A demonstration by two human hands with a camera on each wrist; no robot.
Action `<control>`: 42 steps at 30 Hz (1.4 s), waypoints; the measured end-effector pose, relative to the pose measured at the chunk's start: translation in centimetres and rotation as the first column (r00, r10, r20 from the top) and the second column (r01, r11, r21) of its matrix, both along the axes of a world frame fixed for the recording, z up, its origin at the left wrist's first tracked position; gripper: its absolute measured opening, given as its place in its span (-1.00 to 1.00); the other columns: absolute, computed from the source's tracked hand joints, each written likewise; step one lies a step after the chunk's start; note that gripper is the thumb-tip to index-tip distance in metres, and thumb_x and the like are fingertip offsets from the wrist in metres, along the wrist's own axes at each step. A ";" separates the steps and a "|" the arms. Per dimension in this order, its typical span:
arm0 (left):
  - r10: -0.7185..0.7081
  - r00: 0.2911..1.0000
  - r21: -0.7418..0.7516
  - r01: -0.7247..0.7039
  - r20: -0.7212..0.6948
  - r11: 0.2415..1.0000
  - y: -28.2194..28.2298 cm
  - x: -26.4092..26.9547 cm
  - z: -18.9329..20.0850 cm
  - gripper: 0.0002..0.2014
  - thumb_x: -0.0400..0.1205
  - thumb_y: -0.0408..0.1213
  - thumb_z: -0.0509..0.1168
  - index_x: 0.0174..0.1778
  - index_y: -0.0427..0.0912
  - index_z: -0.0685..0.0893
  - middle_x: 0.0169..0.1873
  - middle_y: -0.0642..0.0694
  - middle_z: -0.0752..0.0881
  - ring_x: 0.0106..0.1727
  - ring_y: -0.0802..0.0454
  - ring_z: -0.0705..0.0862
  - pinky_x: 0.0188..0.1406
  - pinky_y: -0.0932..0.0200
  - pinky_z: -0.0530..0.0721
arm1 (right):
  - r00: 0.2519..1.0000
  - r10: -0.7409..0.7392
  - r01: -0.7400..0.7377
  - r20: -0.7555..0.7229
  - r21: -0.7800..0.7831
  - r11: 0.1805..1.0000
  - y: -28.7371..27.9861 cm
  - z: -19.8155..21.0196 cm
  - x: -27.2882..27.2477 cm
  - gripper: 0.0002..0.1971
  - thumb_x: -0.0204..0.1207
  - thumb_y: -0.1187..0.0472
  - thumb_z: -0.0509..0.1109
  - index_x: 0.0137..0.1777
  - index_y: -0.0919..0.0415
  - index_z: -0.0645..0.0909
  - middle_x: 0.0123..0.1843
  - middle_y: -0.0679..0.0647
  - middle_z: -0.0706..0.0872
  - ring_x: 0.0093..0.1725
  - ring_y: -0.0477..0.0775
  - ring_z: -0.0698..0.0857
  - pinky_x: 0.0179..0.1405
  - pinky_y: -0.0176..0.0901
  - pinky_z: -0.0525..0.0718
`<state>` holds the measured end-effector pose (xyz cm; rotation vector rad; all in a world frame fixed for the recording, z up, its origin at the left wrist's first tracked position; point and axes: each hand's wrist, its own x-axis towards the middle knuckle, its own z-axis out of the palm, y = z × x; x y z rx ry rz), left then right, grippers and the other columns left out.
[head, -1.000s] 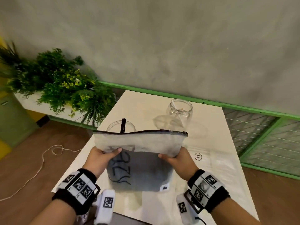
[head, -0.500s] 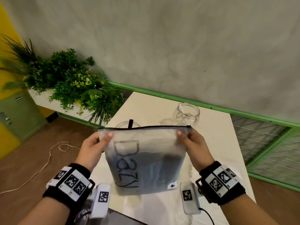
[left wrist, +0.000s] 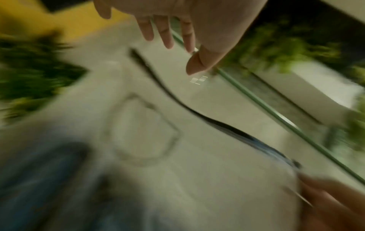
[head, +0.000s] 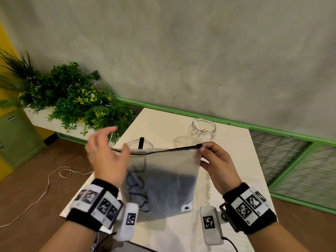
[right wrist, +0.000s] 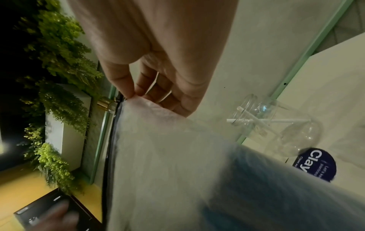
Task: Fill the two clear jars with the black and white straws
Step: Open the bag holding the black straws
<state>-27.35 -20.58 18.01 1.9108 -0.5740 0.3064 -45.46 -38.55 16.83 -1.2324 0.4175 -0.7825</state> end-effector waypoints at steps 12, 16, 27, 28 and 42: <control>-0.661 0.727 0.275 0.608 0.184 0.745 -8.0 -7.0 2.4 -0.87 0.54 -0.15 0.42 -0.02 0.02 0.71 -0.10 0.13 0.77 0.04 0.09 0.67 0.54 0.13 0.13 | 0.999 0.039 -0.040 -0.017 -0.065 0.997 1.8 -0.1 -1.0 -0.90 0.46 0.11 0.43 -0.13 0.10 0.60 -0.05 0.18 0.62 -0.02 0.10 0.54 0.00 0.03 0.49; -0.647 0.741 0.260 0.598 0.180 0.758 -7.3 -6.0 1.9 -0.84 0.51 -0.25 0.46 -0.02 -0.10 0.73 -0.12 0.08 0.79 -0.04 0.09 0.69 0.41 0.32 0.18 | 0.999 -0.023 0.022 -0.030 -0.025 0.999 1.5 0.0 -0.9 -0.89 0.63 0.32 0.26 -0.10 0.13 0.53 -0.18 0.07 0.65 -0.13 0.04 0.62 -0.04 -0.03 0.54; -0.216 0.968 0.402 0.149 0.126 0.904 2.0 3.9 0.6 -0.89 0.57 -0.36 0.39 -0.03 -0.13 0.74 -0.08 -0.12 0.73 -0.08 -0.12 0.69 -0.02 0.04 0.64 | 0.986 -0.163 0.161 0.020 0.070 0.985 -0.8 -0.3 -1.5 -0.80 0.69 0.36 0.14 -0.14 0.12 0.46 -0.26 0.06 0.69 -0.21 0.01 0.75 -0.14 -0.17 0.67; -0.210 0.970 0.400 0.144 0.125 0.905 2.3 4.0 0.5 -0.89 0.56 -0.37 0.39 -0.03 -0.13 0.74 -0.08 -0.12 0.73 -0.08 -0.13 0.69 0.00 0.02 0.64 | 0.990 -0.140 0.138 0.017 0.063 0.988 -0.8 -0.3 -1.5 -0.80 0.69 0.36 0.14 -0.13 0.12 0.46 -0.25 0.08 0.69 -0.21 0.03 0.76 -0.14 -0.16 0.68; -0.352 0.867 0.621 0.065 0.353 0.781 -2.0 -2.4 0.8 -0.68 0.36 0.02 0.50 -0.01 0.11 0.65 -0.19 0.05 0.59 -0.07 -0.08 0.60 -0.03 -0.05 0.45 | 0.996 0.090 -0.090 -0.012 -0.047 0.995 0.3 0.7 -1.3 -0.97 0.59 0.22 0.27 -0.04 0.12 0.46 -0.26 -0.04 0.75 -0.14 0.02 0.75 -0.05 0.03 0.41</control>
